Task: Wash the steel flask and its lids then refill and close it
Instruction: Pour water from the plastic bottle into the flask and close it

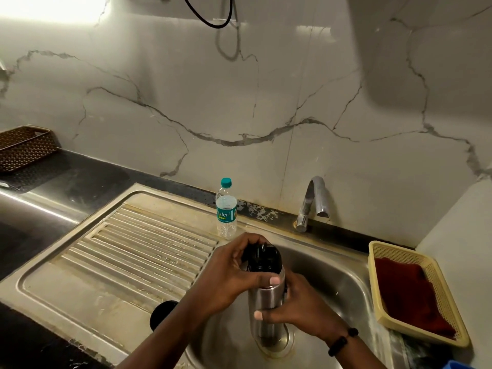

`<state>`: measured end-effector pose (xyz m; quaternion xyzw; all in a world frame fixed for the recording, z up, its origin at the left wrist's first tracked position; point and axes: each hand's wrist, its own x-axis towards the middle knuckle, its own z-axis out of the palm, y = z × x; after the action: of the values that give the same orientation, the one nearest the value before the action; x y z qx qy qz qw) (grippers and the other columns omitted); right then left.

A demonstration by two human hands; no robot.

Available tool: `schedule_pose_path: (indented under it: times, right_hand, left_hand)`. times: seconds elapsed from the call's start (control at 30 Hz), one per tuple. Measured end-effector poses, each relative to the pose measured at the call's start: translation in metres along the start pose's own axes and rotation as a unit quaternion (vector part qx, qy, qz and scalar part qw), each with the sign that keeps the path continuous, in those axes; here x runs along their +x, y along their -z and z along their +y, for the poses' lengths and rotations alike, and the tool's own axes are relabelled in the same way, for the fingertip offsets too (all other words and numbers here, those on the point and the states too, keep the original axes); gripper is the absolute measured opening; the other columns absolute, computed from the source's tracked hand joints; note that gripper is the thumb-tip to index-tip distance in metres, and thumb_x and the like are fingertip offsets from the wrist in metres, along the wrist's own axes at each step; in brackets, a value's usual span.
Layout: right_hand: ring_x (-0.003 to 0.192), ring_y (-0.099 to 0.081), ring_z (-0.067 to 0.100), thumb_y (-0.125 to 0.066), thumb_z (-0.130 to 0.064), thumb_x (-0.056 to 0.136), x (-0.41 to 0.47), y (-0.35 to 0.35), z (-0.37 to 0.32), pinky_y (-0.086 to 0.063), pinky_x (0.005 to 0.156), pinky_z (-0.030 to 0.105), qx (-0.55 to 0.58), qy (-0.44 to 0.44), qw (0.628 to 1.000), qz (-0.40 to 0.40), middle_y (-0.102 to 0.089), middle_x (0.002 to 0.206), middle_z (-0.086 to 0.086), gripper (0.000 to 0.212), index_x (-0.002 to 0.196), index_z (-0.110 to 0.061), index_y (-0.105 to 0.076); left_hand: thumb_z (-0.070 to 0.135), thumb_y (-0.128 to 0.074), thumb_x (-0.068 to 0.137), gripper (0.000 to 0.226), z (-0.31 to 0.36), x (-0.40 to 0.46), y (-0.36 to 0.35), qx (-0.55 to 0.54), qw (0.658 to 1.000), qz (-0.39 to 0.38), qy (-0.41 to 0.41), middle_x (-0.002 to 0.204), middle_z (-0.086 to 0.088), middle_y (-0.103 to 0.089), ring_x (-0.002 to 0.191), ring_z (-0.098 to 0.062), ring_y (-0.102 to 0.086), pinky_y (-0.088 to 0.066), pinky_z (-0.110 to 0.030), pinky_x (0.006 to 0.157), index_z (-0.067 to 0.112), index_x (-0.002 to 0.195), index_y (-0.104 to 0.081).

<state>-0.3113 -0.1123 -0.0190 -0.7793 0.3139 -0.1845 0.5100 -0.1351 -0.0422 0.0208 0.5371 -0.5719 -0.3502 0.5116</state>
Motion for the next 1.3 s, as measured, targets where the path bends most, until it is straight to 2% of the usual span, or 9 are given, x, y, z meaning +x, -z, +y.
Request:
schedule_pose_path:
  times: [0.27, 0.47, 0.63, 0.73, 0.83, 0.93, 1.1, 1.2, 1.3]
  right_hand:
    - [0.115, -0.059, -0.001, -0.090, -0.020, 0.067, 0.000, -0.008, -0.003, -0.050, 0.093, 0.017, 0.006, -0.008, 0.998, -0.058, -0.061, 0.123, -0.029, 0.083, 0.135, -0.038, -0.046]
    - [0.107, -0.063, 0.002, -0.088, -0.025, 0.066, 0.007, -0.025, 0.005, -0.054, 0.089, 0.026, -0.005, -0.024, 1.000, 0.006, -0.066, 0.118, -0.021, 0.074, 0.127, -0.039, -0.049]
    - [0.098, -0.064, 0.000, -0.088, -0.034, 0.059, 0.011, -0.039, 0.014, -0.056, 0.084, 0.028, -0.015, -0.041, 0.996, 0.077, -0.066, 0.109, -0.020, 0.069, 0.117, -0.039, -0.051]
    - [0.094, -0.062, -0.004, -0.088, -0.035, 0.058, 0.013, -0.045, 0.016, -0.055, 0.079, 0.022, -0.028, -0.041, 0.994, 0.098, -0.064, 0.105, -0.028, 0.065, 0.112, -0.041, -0.052]
    - [0.092, -0.065, 0.000, -0.085, -0.036, 0.057, 0.016, -0.048, 0.018, -0.057, 0.081, 0.030, -0.013, -0.048, 0.993, 0.107, -0.066, 0.104, -0.023, 0.064, 0.113, -0.039, -0.054]
    - [0.093, -0.066, 0.004, -0.086, -0.034, 0.058, 0.019, -0.048, 0.019, -0.058, 0.082, 0.036, 0.003, -0.049, 0.992, 0.117, -0.069, 0.106, -0.016, 0.066, 0.116, -0.037, -0.053]
    - [0.095, -0.066, 0.002, -0.087, -0.033, 0.060, 0.019, -0.046, 0.022, -0.058, 0.082, 0.032, 0.004, -0.049, 0.992, 0.120, -0.067, 0.109, -0.018, 0.068, 0.117, -0.040, -0.051]
    - [0.093, -0.065, -0.001, -0.086, -0.032, 0.059, 0.016, -0.045, 0.023, -0.057, 0.080, 0.029, -0.007, -0.053, 0.991, 0.120, -0.066, 0.106, -0.024, 0.065, 0.112, -0.041, -0.051]
    - [0.091, -0.064, 0.000, -0.086, -0.030, 0.058, 0.015, -0.045, 0.025, -0.056, 0.077, 0.028, -0.022, -0.048, 0.991, 0.120, -0.066, 0.103, -0.022, 0.062, 0.109, -0.038, -0.053]
  left_hand:
    - [0.010, -0.082, 0.078, 0.046, -0.002, -0.011, 0.016, -0.065, 0.995, -0.074, 0.032, 0.119, -0.011, -0.067, 0.115, -0.029, -0.064, -0.052, -0.050, 0.100, 0.018, 0.119, -0.064]
    - [0.013, -0.076, 0.086, 0.048, -0.016, -0.022, 0.007, -0.081, 0.996, 0.017, 0.036, 0.125, -0.002, -0.067, 0.120, -0.020, -0.063, -0.052, -0.037, 0.101, 0.021, 0.130, -0.059]
    - [0.008, -0.085, 0.075, 0.055, -0.026, -0.025, -0.005, -0.061, 0.981, 0.182, 0.027, 0.114, 0.011, -0.070, 0.108, -0.009, -0.068, -0.054, -0.022, 0.089, 0.021, 0.121, -0.057]
    - [0.006, -0.085, 0.074, 0.053, -0.031, -0.026, -0.015, -0.037, 0.973, 0.227, -0.004, 0.112, 0.008, -0.069, 0.108, -0.013, -0.067, -0.055, -0.022, 0.089, 0.024, 0.117, -0.061]
    - [0.021, -0.081, 0.080, 0.043, -0.031, -0.023, -0.025, 0.020, 0.963, 0.265, -0.054, 0.120, 0.012, -0.061, 0.117, -0.015, -0.062, -0.052, -0.024, 0.094, 0.027, 0.120, -0.064]
    - [0.039, -0.067, 0.084, 0.033, -0.031, -0.018, -0.028, 0.064, 0.961, 0.262, -0.061, 0.126, 0.012, -0.053, 0.124, -0.015, -0.055, -0.052, -0.029, 0.097, 0.029, 0.114, -0.069]
    - [0.027, -0.070, 0.089, 0.019, -0.037, -0.014, -0.027, 0.108, 0.962, 0.236, -0.081, 0.128, 0.009, -0.052, 0.124, -0.014, -0.055, -0.051, -0.029, 0.097, 0.025, 0.108, -0.070]
    - [0.014, -0.078, 0.084, 0.035, -0.041, -0.016, -0.022, 0.071, 0.971, 0.214, -0.076, 0.128, 0.011, -0.054, 0.124, -0.018, -0.057, -0.052, -0.029, 0.098, 0.030, 0.113, -0.068]
    - [0.018, -0.085, 0.078, 0.059, -0.046, -0.027, -0.010, -0.018, 0.984, 0.174, -0.023, 0.128, 0.012, -0.061, 0.122, -0.011, -0.060, -0.051, -0.023, 0.097, 0.033, 0.127, -0.055]
